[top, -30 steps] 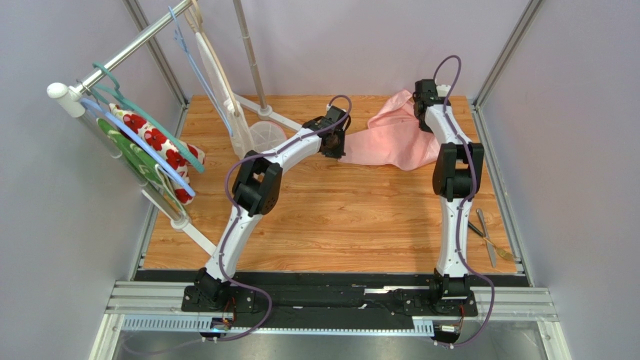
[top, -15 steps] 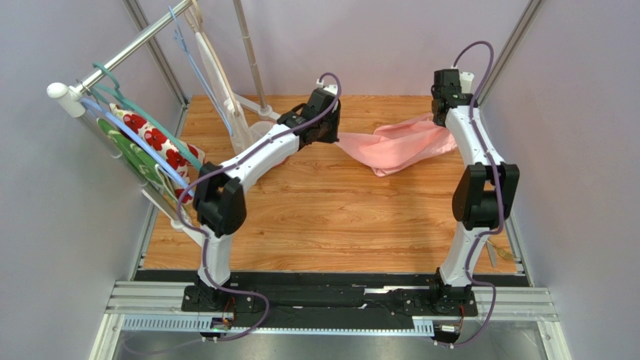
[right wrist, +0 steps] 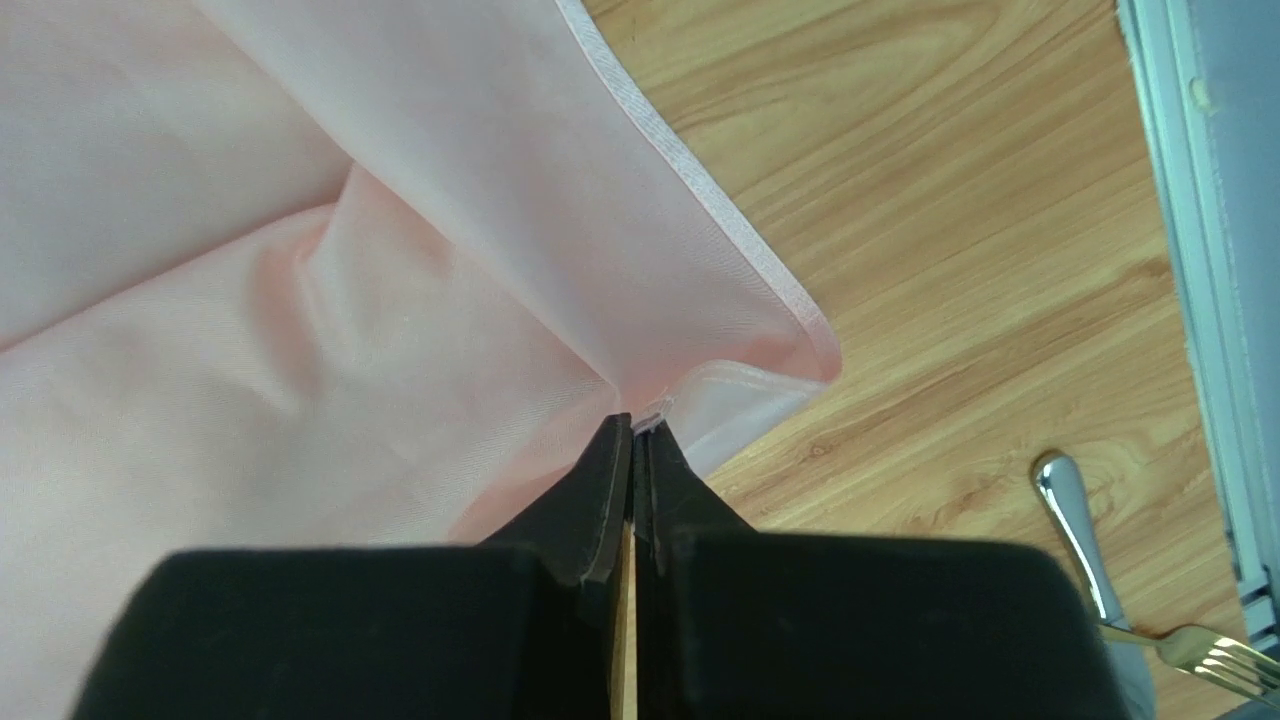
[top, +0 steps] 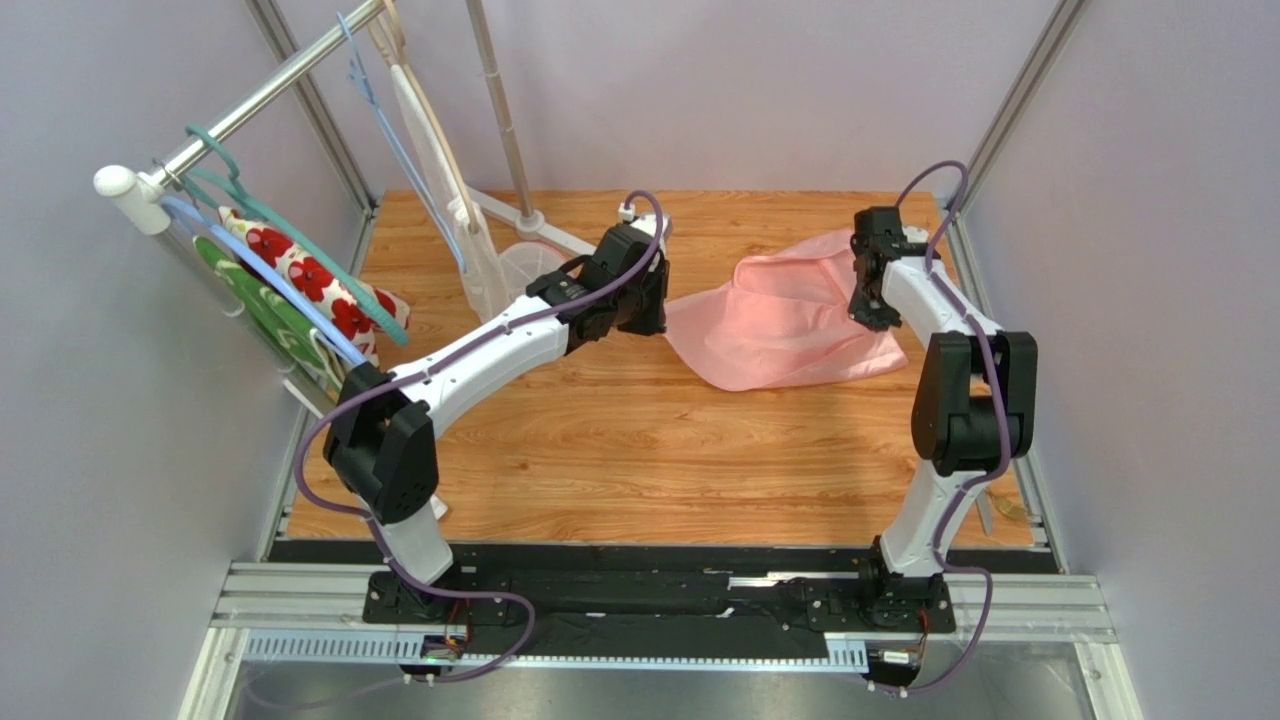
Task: Fold the napkin into a case and place the utensils inside
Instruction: Flatten out the crumpled napkin at the center of the board.
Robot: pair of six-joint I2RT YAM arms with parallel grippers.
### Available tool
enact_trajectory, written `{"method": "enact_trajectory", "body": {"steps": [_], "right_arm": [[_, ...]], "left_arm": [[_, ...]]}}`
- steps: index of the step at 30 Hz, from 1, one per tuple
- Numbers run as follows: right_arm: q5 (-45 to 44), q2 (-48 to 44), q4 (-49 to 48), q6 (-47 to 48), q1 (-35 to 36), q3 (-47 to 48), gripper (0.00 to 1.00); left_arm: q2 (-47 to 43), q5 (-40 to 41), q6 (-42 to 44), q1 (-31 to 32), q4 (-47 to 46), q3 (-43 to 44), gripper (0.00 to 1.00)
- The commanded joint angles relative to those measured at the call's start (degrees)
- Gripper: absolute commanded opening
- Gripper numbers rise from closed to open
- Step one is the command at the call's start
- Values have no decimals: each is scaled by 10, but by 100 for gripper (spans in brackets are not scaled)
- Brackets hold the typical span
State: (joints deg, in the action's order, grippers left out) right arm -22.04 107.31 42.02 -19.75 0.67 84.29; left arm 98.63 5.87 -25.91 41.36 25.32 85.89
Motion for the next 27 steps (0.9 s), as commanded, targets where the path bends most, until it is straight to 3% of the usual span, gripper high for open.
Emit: {"method": "enact_trajectory", "body": {"steps": [1,7,11,16,20,27], "right_arm": [[-8,-53,-27,-43,-1,-61,0],[-27,-175,-77,-41,-1,-186,0],[-20,-308,-55,-49,-2,-182,0],[-17,-461,21,-54,-1,-118,0],[-2,-568,58,-33,-1,-35,0],[73,-699,109,1,-1,99,0]], "left_arm": [[-12,-36,-38,-1,-11,-25,0],[-49,-38,-48,1,-11,-34,0],[-111,-41,-30,1,-12,-14,0],[-202,-79,26,5,-33,27,0],[-269,-153,74,5,-29,61,0],[-372,-308,70,6,-42,113,0]]}}
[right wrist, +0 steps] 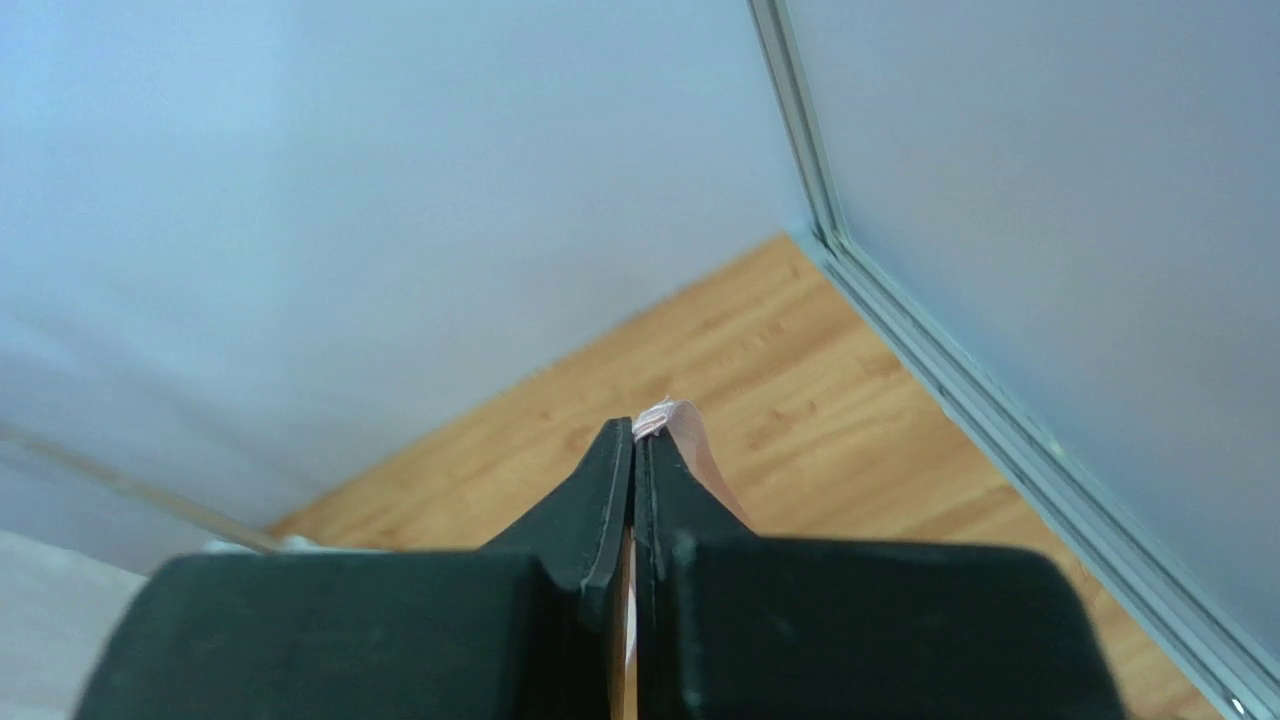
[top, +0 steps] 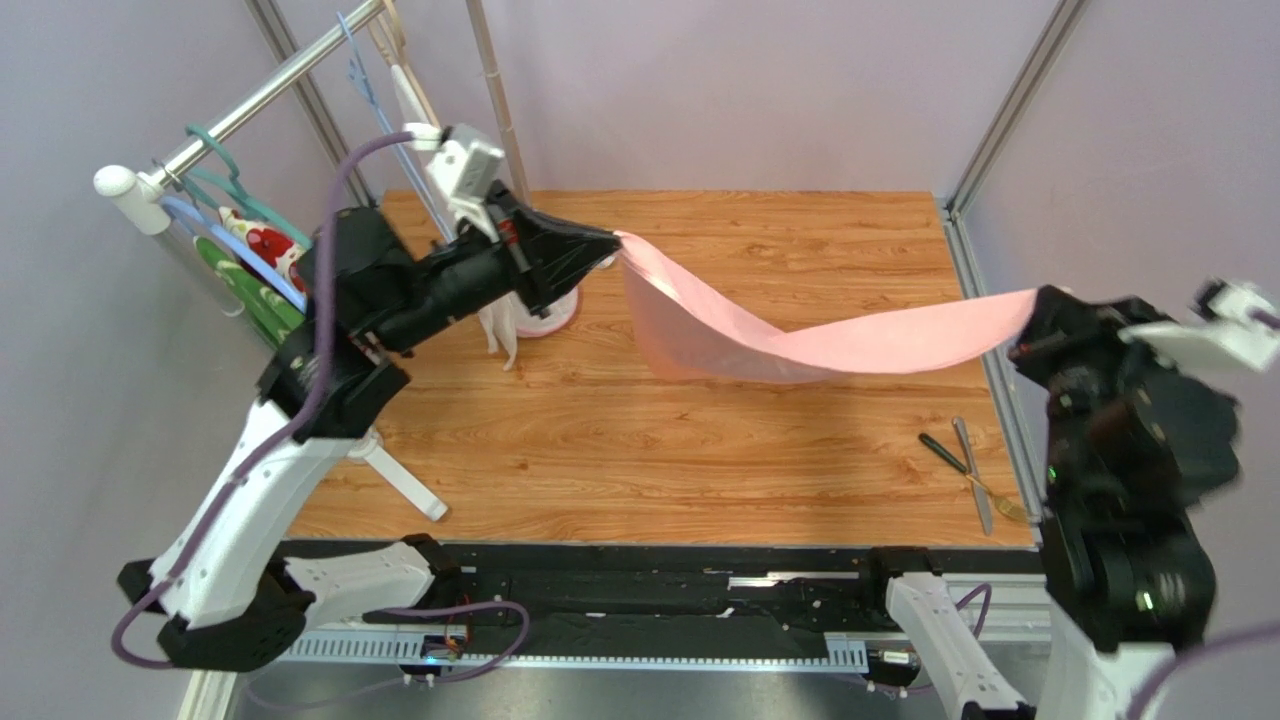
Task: Fold the napkin into a case and place the utensils inside
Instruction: Flatten out the crumpled napkin at the center of the board.
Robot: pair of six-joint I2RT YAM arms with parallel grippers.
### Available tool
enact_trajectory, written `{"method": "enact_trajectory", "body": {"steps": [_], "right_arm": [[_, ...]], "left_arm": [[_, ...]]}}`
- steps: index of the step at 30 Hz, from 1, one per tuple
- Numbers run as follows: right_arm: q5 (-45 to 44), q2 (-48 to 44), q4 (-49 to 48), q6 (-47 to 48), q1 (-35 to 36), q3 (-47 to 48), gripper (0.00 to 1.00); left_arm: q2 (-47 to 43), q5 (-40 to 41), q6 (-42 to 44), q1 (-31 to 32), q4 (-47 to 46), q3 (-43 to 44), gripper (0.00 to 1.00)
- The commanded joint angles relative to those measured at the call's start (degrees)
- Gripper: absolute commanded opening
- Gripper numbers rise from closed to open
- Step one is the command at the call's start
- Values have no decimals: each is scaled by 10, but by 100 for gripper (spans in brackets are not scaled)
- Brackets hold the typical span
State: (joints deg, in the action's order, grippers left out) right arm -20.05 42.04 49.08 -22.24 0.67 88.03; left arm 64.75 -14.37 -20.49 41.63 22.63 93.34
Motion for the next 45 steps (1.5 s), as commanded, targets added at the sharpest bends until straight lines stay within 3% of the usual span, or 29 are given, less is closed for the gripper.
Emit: {"method": "enact_trajectory", "body": {"steps": [1,6,11,16,22,28,33,39,43,45], "right_arm": [[62,-57,39,27,-1,71,0],[95,-114,54,20,-1,107,0],[96,-127,58,4,-1,66,0],[53,-102,7,0,-1,-39,0],[27,-15,-114,-9,-1,-152,0],[-1,176,-280,4,-1,-206,0],[-8,390,-413,17,-23,-175,0],[28,599,-447,37,-37,-36,0],[59,714,-468,47,-44,29,0],[51,748,-451,46,-48,79,7]], "left_arm": [[-50,-124,11,3,-15,46,0],[-93,-149,-29,3,-26,64,0],[-87,-70,-55,3,26,58,0],[-9,66,-43,3,89,36,0],[133,135,-43,-40,47,3,0],[324,129,-33,-100,-69,34,0],[525,108,-48,-138,-144,134,0],[688,83,-65,-172,-209,256,0],[739,73,-68,-181,-252,295,0],[742,72,-59,-181,-269,289,3]]}}
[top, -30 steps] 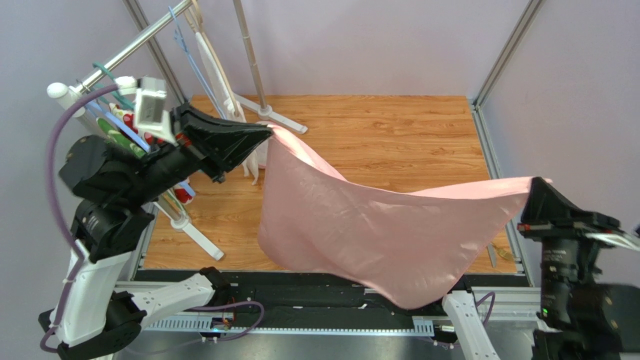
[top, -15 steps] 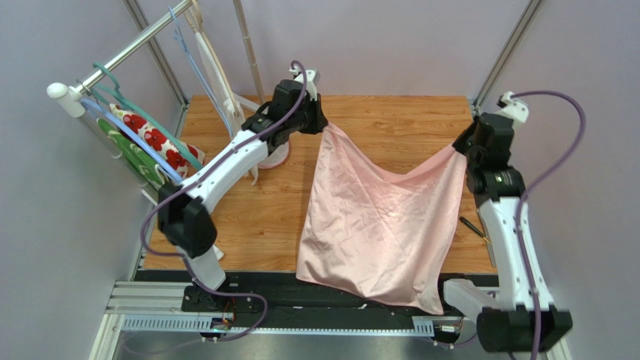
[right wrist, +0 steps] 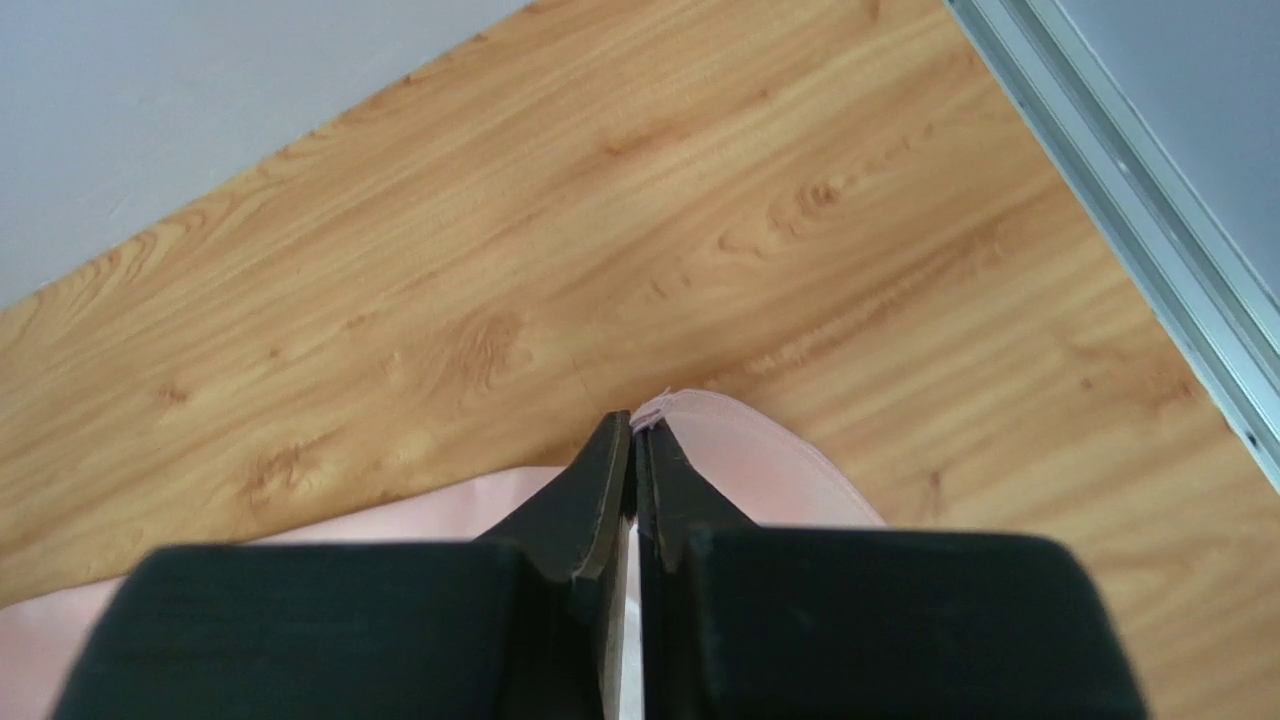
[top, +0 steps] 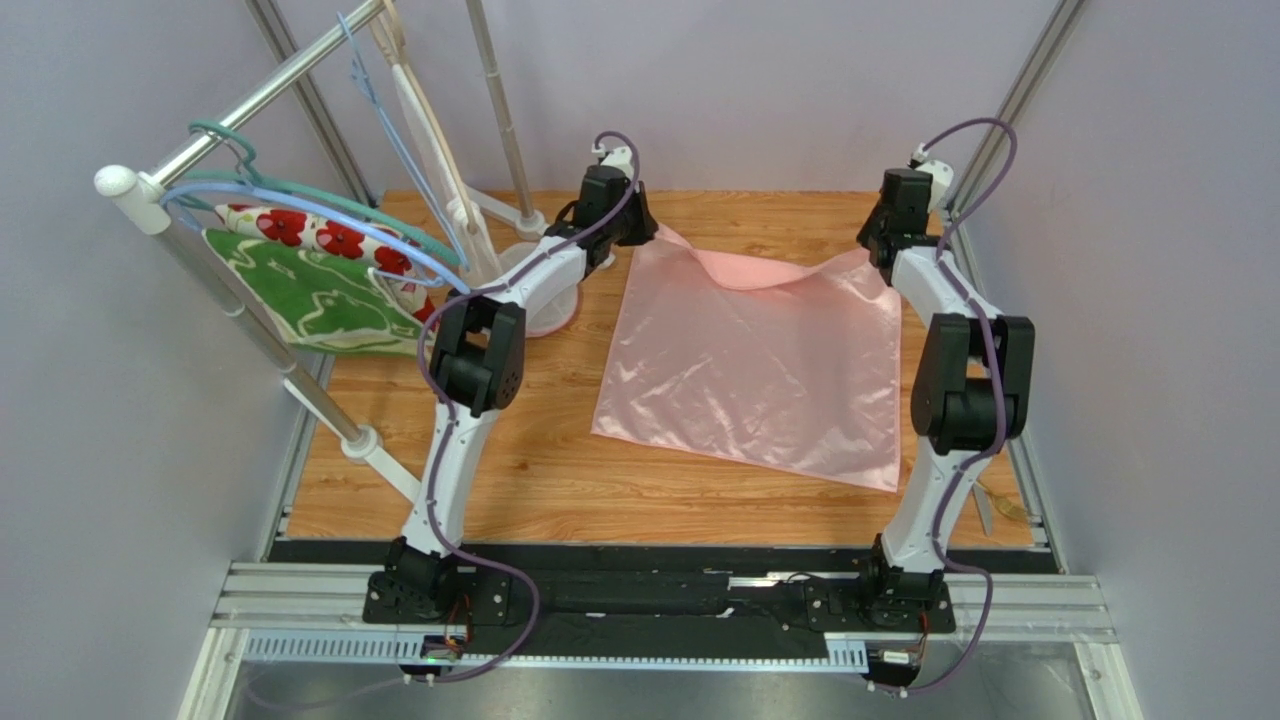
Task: Fold the napkin into a case and place the utensils inside
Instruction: Flatten out the crumpled napkin at the center of the board.
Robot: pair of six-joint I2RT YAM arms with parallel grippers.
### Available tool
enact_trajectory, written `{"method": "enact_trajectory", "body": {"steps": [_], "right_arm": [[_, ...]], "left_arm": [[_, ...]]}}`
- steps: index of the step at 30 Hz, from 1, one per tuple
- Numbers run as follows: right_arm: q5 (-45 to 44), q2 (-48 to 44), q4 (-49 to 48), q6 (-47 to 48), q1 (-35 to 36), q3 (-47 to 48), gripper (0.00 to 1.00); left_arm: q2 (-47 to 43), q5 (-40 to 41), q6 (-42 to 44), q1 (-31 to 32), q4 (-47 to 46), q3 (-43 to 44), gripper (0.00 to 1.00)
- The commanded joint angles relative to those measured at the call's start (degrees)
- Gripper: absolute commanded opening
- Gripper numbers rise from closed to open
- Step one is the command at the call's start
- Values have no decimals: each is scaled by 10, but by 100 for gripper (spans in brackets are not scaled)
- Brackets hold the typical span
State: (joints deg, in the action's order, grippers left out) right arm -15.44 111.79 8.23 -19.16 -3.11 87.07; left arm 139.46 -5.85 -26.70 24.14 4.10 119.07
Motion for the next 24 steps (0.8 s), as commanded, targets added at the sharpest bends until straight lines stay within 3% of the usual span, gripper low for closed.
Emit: {"method": "enact_trajectory", "body": {"steps": [1,2,3,4,5,8,13,15,24], "right_arm": [[-29,68,-25,10,-11,113,35],[-44,94,17,4,-12,135,49],[-53,107,39,0,-15,181,62],[-56,117,63,0,-17,206,71],[-59,133,113,2,-18,228,72],[-69,125,144,14,-19,246,75],[-41,82,205,-1,-18,223,76],[7,70,253,-13,-11,211,76],[45,-8,261,-75,64,38,73]], "left_arm": [[-12,-6,7,-6,-90,24,9],[-23,7,7,-5,-99,-13,28],[-52,19,9,-3,-132,-38,35],[-66,38,22,0,-143,-58,66],[-81,50,30,3,-147,-83,75],[-127,81,52,9,-118,-92,83],[-197,49,72,27,-112,-138,81],[-225,45,81,48,-106,-171,73],[-326,6,21,135,-88,-345,51]]}}
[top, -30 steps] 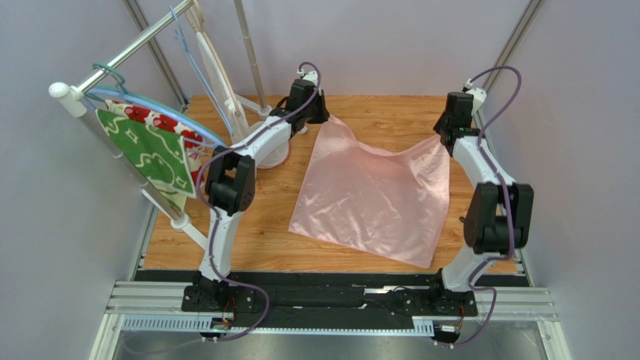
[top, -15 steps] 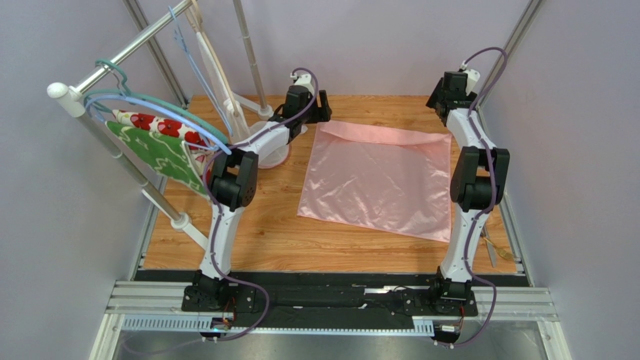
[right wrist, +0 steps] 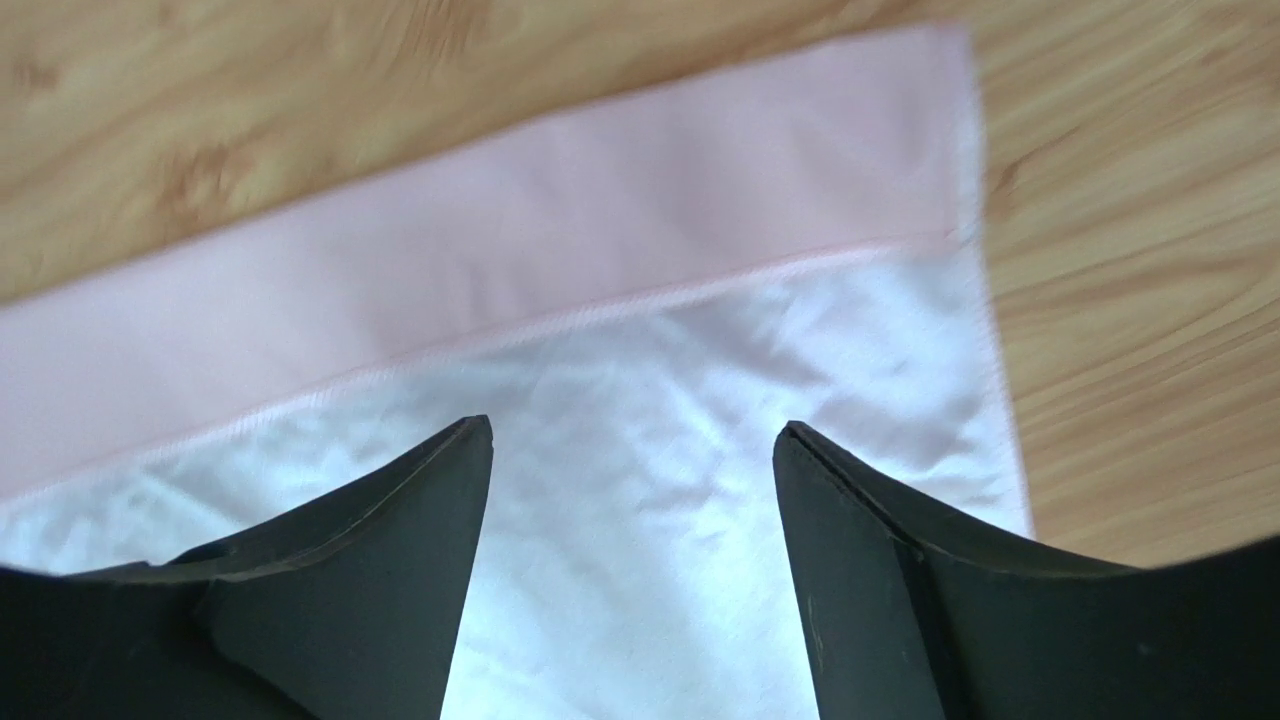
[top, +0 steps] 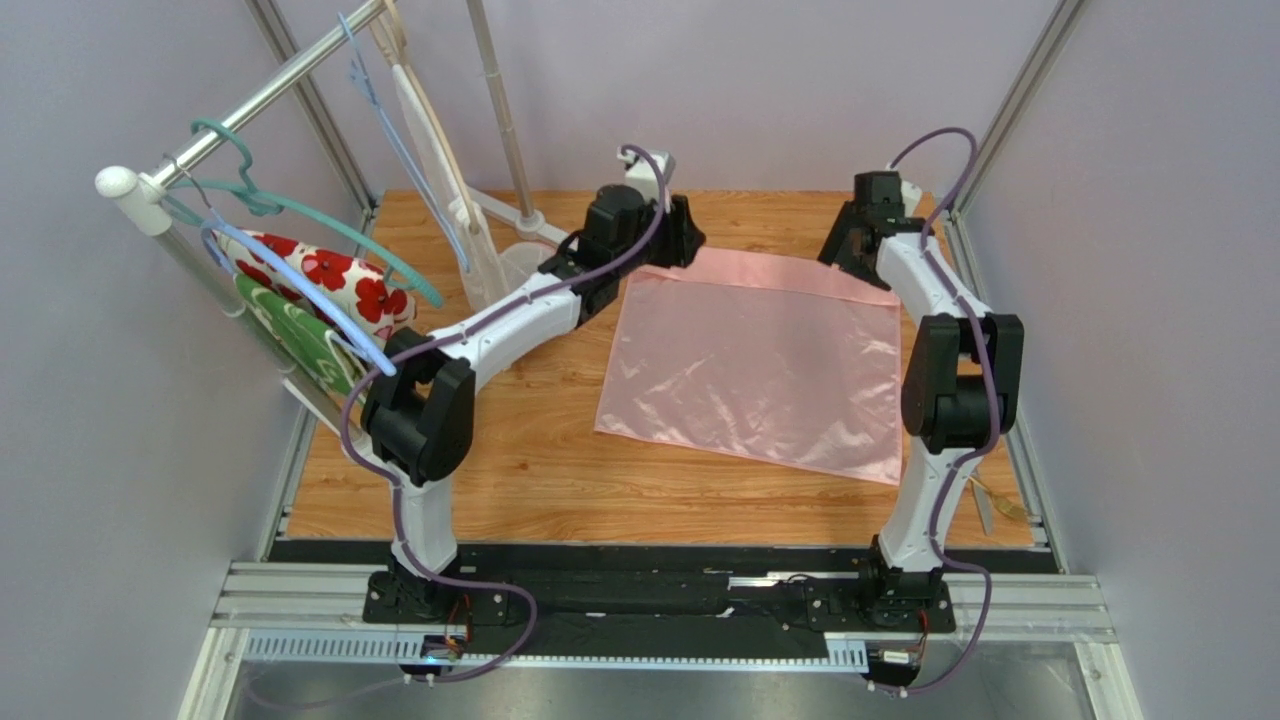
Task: Fold the napkin into a case and place the utensils inside
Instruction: Flatten out the crumpled napkin at the center of the board.
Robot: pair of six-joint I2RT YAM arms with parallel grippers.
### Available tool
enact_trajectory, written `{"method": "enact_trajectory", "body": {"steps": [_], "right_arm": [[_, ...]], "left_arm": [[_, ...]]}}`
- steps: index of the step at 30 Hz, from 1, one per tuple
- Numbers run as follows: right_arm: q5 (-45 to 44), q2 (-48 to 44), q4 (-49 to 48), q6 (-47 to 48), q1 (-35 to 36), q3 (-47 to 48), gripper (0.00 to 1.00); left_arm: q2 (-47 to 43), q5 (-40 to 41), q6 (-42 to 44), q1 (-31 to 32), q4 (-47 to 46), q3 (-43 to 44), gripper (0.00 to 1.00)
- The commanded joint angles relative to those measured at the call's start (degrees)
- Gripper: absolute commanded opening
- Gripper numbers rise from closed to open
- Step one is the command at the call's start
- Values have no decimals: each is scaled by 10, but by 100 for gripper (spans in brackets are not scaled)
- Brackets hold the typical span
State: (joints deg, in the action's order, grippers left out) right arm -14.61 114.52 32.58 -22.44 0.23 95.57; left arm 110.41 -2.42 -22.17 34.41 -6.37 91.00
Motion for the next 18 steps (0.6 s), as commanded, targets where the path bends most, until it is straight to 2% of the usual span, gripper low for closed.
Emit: {"method": "enact_trajectory", "body": {"steps": [1,4,6,12,18], "right_arm": [[48,-37,16,-45,34,-55,72],[59,-41,26,-40,53,-83,70],[68,-44,22,-35,71,-101,68],[53,-67,5,-37,115,-177,59],[25,-94,-2,-39,144,-254,59]], "left_arm": [[-41,-21,-27,45,22,-77,47],[-48,-16,-32,64,46,-114,39],[-40,-8,-34,70,78,-125,38],[-1,41,-56,79,183,-115,25],[-6,39,-93,86,213,-167,24]]}}
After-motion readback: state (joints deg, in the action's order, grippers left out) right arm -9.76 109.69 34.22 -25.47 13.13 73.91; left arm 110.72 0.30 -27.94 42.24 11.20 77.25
